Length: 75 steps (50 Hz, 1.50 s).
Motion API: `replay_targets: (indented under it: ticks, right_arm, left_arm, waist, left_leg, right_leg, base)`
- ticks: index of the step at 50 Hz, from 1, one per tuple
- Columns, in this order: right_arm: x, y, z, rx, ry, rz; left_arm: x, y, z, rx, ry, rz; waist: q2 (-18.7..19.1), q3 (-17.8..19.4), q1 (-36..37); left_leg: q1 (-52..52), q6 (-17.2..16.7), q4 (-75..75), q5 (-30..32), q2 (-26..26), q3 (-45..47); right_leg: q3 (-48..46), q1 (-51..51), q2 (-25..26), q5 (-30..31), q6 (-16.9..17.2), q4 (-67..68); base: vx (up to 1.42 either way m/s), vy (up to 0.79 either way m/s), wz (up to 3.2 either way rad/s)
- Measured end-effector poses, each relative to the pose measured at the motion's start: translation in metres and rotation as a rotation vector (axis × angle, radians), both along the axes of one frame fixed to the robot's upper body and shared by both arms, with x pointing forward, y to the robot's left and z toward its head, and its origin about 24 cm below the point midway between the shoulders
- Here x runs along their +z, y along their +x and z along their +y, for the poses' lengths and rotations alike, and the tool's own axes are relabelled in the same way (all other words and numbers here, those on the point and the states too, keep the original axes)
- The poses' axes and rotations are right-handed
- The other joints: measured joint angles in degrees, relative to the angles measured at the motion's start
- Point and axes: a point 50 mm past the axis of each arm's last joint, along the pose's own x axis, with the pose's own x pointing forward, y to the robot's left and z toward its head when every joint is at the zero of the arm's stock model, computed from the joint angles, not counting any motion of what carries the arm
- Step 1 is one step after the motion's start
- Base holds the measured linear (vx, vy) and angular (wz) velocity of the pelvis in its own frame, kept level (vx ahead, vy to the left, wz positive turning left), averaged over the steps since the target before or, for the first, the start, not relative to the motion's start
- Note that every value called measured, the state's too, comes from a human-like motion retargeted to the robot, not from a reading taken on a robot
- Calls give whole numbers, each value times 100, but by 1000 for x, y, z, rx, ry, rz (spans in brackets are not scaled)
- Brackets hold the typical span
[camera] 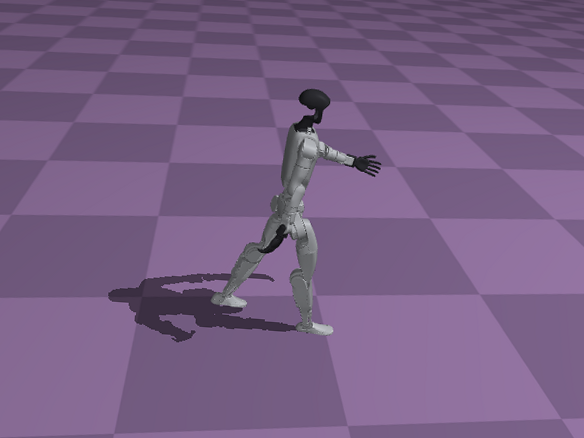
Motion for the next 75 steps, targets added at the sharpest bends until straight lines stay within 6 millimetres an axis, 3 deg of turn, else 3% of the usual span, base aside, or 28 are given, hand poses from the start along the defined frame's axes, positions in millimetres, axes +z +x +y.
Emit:
replay_targets:
  ticks: [2,5,8,11,14,17,20,23,25,28,30,33,35,37,39,41,45,47,50,55,57,60,63,66,68,71,73,75]
  right_arm:
    - [-1,65,-13,81,-108,-181]
    - [20,176,-27,14,-203,-523]
    - [78,292,-28,-213,-176,-952]
    - [165,384,-18,-447,-27,-1344]
    - [259,439,-6,-565,115,-1653]
    - [337,464,3,-581,173,-1860]
    - [382,473,11,-543,183,-1946]
    - [397,477,22,-486,214,-1935]
    - [394,478,30,-444,237,-1904]
    - [361,475,38,-399,212,-1871]
    - [318,465,40,-375,172,-1826]
    - [219,426,37,-281,87,-1623]
    - [144,375,32,-192,67,-1374]
    - [77,305,26,-133,51,-1065]
    - [29,224,21,-100,50,-748]
    - [2,139,13,-78,1,-458]
    - [0,-12,9,-158,-10,-8]
    - [13,-72,11,-255,-19,133]
    - [41,-142,17,-391,-39,287]
    - [73,-197,34,-466,18,442]
    - [74,-198,39,-452,53,451]
    - [59,-177,40,-401,64,386]
    - [24,-112,34,-252,46,222]
    - [-1,-28,28,-114,31,31]
    - [-6,39,15,-46,-17,-119]
    - [15,161,-22,-13,-173,-489]
    - [56,251,-41,-71,-265,-814]
    - [117,329,-51,-215,-284,-1143]
  left_arm:
    - [-78,-50,11,16,85,303]
    - [-180,-171,20,-126,220,842]
    - [-227,-310,17,-285,226,1303]
    - [-228,-431,2,-360,167,1626]
    - [-208,-520,-18,-333,70,1825]
    - [-184,-574,-36,-281,-70,1938]
    - [-169,-598,-51,-297,-239,1979]
    - [-174,-586,-56,-351,-369,1926]
    - [-188,-560,-52,-336,-398,1851]
    - [-215,-501,-37,-208,-277,1710]
    - [-229,-458,-26,-146,-141,1614]
    - [-239,-382,-9,-108,78,1456]
    - [-235,-321,5,-111,225,1327]
    - [-219,-251,20,-105,333,1168]
    - [-187,-176,29,-66,379,972]
    - [-141,-105,32,-36,360,774]
    - [-19,1,22,10,272,325]
    - [42,29,13,14,256,112]
    - [119,47,-2,-6,250,-161]
    - [184,46,-30,-142,167,-462]
    - [182,43,-40,-219,102,-507]
    - [152,38,-47,-267,-9,-479]
    - [102,27,-43,-219,-46,-369]
    - [7,-4,-37,-217,-77,-82]
    - [-70,-49,-31,-176,-159,182]
    - [-170,-149,-21,37,-308,602]
    - [-212,-226,-12,226,-327,880]
    - [-235,-304,-7,362,-275,1151]
  waist:
    - [-278,145,436]
    - [-554,-167,755]
    - [-661,-241,1160]
    - [-758,-179,1749]
    - [-822,-163,2329]
    - [-868,-187,2747]
    - [-925,-263,2921]
    - [-978,-378,2936]
    - [-1063,-362,2997]
    - [-712,-64,3288]
    - [-297,12,3244]
    - [90,-28,2798]
    - [298,-130,2476]
    - [392,-267,2110]
    - [430,-339,1726]
    - [477,-345,1366]
    - [673,-262,636]
    - [784,-193,269]
    - [910,-110,-199]
    - [963,-302,-447]
    - [928,-508,-401]
    - [736,-638,-415]
    - [229,-13,-345]
    - [-57,113,529]
    - [-238,58,885]
    - [-418,-206,965]
    - [-391,-78,1214]
    - [-376,85,1539]
  left_leg:
    - [-245,279,1152,251,-290,277]
    - [-2393,807,5082,-303,-474,791]
    - [-4045,1187,8017,-1079,-316,1303]
    - [-5281,1335,9812,-1734,-165,1672]
    - [-6433,1198,10568,-1955,-71,1761]
    - [-7322,1021,10349,-1865,65,1687]
    - [-7684,1153,9214,-1622,414,1789]
    - [-7261,1406,6955,-1431,829,2346]
    - [-6408,1306,4659,-1239,794,2959]
    - [-4373,458,814,-372,573,3659]
    - [-3481,-48,-465,127,634,3781]
    - [-2767,-374,-888,361,659,3487]
    - [-2457,-343,-888,300,749,3147]
    - [-2340,-231,-872,170,766,2761]
    - [-2302,-144,-758,-13,736,2367]
    - [-2249,-92,-668,-147,703,2011]
    - [-1950,117,-682,-284,717,1320]
    - [-1702,232,-753,-317,787,1025]
    - [-1347,339,-805,-366,939,695]
    - [-1176,351,-579,-528,1038,460]
    - [-1226,272,-418,-612,970,387]
    - [-1056,152,-190,-665,669,101]
    - [-127,61,-106,-431,360,-90]
    - [-255,99,938,83,373,456]
    - [-1250,456,3053,197,108,542]
    - [-3440,758,6451,490,-587,523]
    - [-4478,653,8167,423,-762,679]
    - [-5336,629,9457,126,-725,1000]
  right_leg:
    - [437,403,-105,-111,-77,5]
    - [866,398,-358,-373,-387,121]
    - [1345,479,-398,-634,-599,265]
    - [1899,675,-376,-800,-706,306]
    - [2354,843,-332,-905,-739,250]
    - [2631,1000,-313,-1014,-770,205]
    - [2745,1145,-340,-1123,-851,229]
    - [2810,1235,-352,-1198,-860,307]
    - [2927,1333,-432,-1265,-731,389]
    - [3329,1951,-114,-1343,-545,577]
    - [3462,2386,258,-1200,-587,785]
    - [3117,2562,582,-431,-817,1655]
    - [2597,2028,771,-104,-962,3238]
    - [2045,976,736,-285,-1099,5447]
    - [1655,-67,559,-690,-1236,7476]
    - [1433,-1034,377,-1073,-1319,9139]
    - [1203,-2558,102,-1494,-1218,11023]
    - [1153,-3060,28,-1645,-1098,11203]
    - [1154,-3575,20,-1840,-900,10772]
    - [1203,-3767,-65,-1764,-734,8050]
    - [994,-3364,-212,-1670,-790,6046]
    - [553,-1878,-332,-956,-713,2079]
    - [312,-268,-452,38,137,34]
    - [833,-74,6,303,243,0]
    - [1129,109,-169,251,243,0]
    - [1333,162,-733,-24,100,4]
    - [1601,315,-678,-231,-159,55]
    - [1919,453,-594,-419,-366,159]
  base:
    - [76,-33,-167]
    - [67,-22,-106]
    - [66,-11,-125]
    - [66,-5,-166]
    - [61,2,-149]
    - [60,8,-97]
    - [61,11,-42]
    - [66,15,-24]
    - [73,20,-67]
    - [83,28,-126]
    - [85,35,-51]
    - [82,36,64]
    - [77,32,117]
    - [70,26,144]
    - [68,20,161]
    - [66,15,154]
    - [66,7,147]
    - [67,-4,140]
    - [67,-13,113]
    - [65,-21,51]
    - [67,-25,31]
    - [77,-30,76]
    - [82,-43,27]
    - [67,-72,-175]
    - [67,-17,-97]
    - [61,8,-10]
    - [61,-14,-114]
    - [61,-13,-142]
